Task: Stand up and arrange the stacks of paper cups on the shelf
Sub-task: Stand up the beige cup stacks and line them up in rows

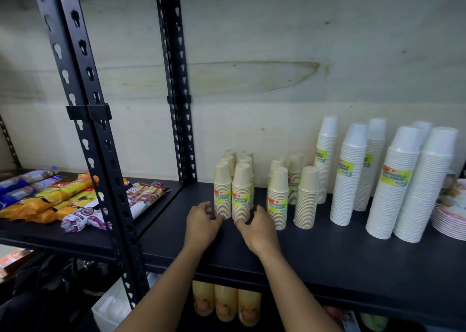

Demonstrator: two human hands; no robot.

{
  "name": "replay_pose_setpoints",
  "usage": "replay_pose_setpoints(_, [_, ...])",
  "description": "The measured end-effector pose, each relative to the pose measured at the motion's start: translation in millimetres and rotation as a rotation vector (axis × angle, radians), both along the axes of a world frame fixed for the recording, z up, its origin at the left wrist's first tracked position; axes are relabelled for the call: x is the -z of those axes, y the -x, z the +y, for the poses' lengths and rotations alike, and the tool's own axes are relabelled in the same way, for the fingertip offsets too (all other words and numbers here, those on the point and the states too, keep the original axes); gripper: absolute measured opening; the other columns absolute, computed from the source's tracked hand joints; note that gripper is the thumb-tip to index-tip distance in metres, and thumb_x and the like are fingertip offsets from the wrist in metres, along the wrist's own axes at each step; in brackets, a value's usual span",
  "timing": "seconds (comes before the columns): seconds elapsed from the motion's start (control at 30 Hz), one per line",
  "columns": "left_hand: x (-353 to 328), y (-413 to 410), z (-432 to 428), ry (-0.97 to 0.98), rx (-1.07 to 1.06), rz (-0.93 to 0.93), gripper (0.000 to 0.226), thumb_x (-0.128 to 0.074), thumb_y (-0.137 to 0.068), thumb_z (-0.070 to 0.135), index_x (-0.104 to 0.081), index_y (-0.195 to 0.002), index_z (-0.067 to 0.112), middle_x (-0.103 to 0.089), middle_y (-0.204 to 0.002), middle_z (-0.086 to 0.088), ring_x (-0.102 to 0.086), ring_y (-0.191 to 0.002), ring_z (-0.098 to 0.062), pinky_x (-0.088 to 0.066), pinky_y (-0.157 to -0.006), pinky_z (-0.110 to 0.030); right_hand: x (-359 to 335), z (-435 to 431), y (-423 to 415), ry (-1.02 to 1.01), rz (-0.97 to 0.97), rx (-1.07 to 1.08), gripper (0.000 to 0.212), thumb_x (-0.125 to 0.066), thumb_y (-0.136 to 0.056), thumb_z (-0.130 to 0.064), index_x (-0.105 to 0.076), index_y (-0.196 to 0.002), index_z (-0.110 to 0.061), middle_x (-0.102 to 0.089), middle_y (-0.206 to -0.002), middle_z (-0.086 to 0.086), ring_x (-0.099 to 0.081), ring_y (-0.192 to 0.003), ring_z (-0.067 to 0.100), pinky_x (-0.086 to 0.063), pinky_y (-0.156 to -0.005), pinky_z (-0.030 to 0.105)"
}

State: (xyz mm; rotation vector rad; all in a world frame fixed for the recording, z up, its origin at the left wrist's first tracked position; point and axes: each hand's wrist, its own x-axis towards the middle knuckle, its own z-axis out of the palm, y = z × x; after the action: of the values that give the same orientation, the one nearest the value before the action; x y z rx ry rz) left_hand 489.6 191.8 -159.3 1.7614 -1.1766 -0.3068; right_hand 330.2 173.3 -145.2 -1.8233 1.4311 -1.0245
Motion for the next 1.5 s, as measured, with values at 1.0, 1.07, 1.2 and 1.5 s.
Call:
replay_pose_setpoints(1.0, [-10.4, 139.2, -2.6, 0.070, 0.170, 0.059, 0.084, -0.080, -0.085, 0.031, -0.035, -0.154, 0.015, -0.054, -0.142, -0.004, -0.054, -0.129, -0.019, -0.047, -0.104, -0.035, -13.7, -7.4, 165.2, -0.095, -0.234, 0.050, 0.074, -0.060, -0.095, -0.037, -0.024, -0.159, -0.023, -0.038, -0.158, -0.001, -0.041, -0.142, 0.018, -0.037, -0.112, 0.035])
replay_pose_setpoints(1.07, [-8.2, 137.6, -9.5, 0.065, 0.185, 0.063, 0.083, -0.080, -0.085, 0.030, -0.036, -0.153, 0.016, -0.056, -0.142, -0.004, -0.055, -0.129, -0.019, -0.047, -0.104, -0.035, -16.0, -20.5, 163.9, -0.190, -0.328, 0.007, 0.077, -0.059, -0.096, -0.035, -0.017, -0.161, -0.026, -0.037, -0.159, -0.003, -0.040, -0.143, 0.016, -0.035, -0.111, 0.034])
replay_pose_setpoints(1.2, [-6.5, 136.1, -18.7, 0.075, 0.218, 0.059, 0.074, -0.081, -0.084, 0.029, -0.045, -0.147, 0.017, -0.061, -0.137, 0.000, -0.058, -0.123, -0.015, -0.047, -0.100, -0.030, -17.0, -40.8, 160.7, -0.251, -0.373, -0.069, 0.074, -0.058, -0.096, -0.025, -0.020, -0.159, -0.029, -0.043, -0.156, -0.007, -0.046, -0.137, 0.013, -0.037, -0.103, 0.029])
replay_pose_setpoints(1.5, [-4.5, 136.2, -22.2, 0.099, 0.207, 0.064, 0.060, -0.079, -0.086, 0.025, -0.053, -0.140, 0.016, -0.066, -0.126, 0.003, -0.062, -0.110, -0.010, -0.048, -0.092, -0.026, -7.6, -50.9, 154.4, -0.206, -0.405, -0.098, 0.058, -0.057, -0.092, 0.000, -0.047, -0.144, -0.023, -0.063, -0.132, -0.007, -0.060, -0.118, 0.008, -0.048, -0.100, 0.029])
